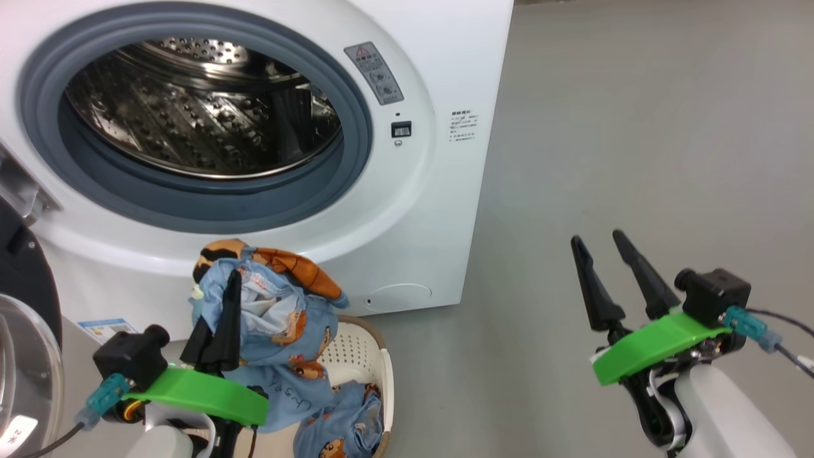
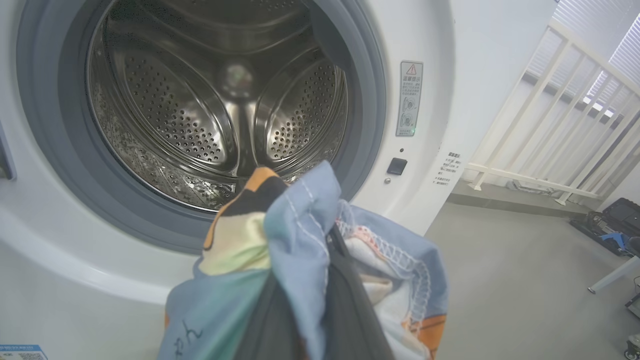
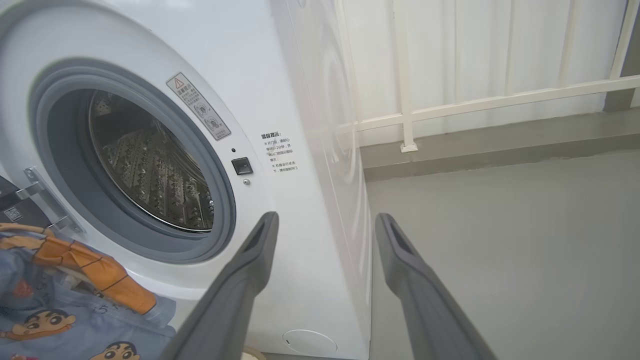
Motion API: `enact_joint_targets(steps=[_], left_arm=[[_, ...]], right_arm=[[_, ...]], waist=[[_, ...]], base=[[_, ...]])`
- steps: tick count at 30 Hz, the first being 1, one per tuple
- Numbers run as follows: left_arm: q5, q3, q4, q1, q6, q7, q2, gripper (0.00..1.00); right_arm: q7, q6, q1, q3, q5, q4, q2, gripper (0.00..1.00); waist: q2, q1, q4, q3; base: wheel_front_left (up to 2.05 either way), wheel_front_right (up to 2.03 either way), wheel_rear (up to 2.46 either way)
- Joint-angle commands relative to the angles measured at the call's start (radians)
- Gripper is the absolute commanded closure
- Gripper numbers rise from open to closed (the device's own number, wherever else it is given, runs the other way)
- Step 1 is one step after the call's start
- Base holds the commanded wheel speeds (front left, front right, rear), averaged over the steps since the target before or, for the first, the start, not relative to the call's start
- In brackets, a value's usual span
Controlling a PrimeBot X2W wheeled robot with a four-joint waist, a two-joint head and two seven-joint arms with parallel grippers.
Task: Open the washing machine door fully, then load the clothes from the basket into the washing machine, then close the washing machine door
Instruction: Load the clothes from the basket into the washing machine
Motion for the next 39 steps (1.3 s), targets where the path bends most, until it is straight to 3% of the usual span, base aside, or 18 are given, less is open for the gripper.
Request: enact_joint_targets(steps=[1, 10, 24, 39], left_arm=[[0.019, 0.039, -0.061, -0.007, 0.017, -0.009, 0.026, 1.00], [0.028, 0.044, -0.156, 0.014, 0.061, 0.013, 0.045, 1.00], [0.039, 0.069, -0.147, -0.073, 0.071, 0.014, 0.071, 1.00], [0.074, 0.078, 0.130, -0.451, 0.022, 0.023, 0.096, 1.00]], right_arm=[[-0.008, 0.005, 0.018, 0.025, 0.011, -0.021, -0.007, 0.00], [-0.008, 0.005, 0.022, 0.039, 0.017, -0.017, -0.012, 0.00], [-0.008, 0.005, 0.012, 0.052, 0.019, -0.018, -0.022, 0.00], [-0.008, 0.005, -0.032, 0.057, 0.008, -0.053, -0.022, 0.00]], waist=[[0.0000, -0.0001, 0.001, -0.013], [0.0000, -0.0001, -0.011, -0.022], [0.0000, -0.0001, -0.031, -0.004], [0.0000, -0.0001, -0.092, 0.172]], base=[[0.00, 0.00, 0.00], [0.00, 0.00, 0.00], [0.00, 0.00, 0.00], [0.00, 0.00, 0.00]])
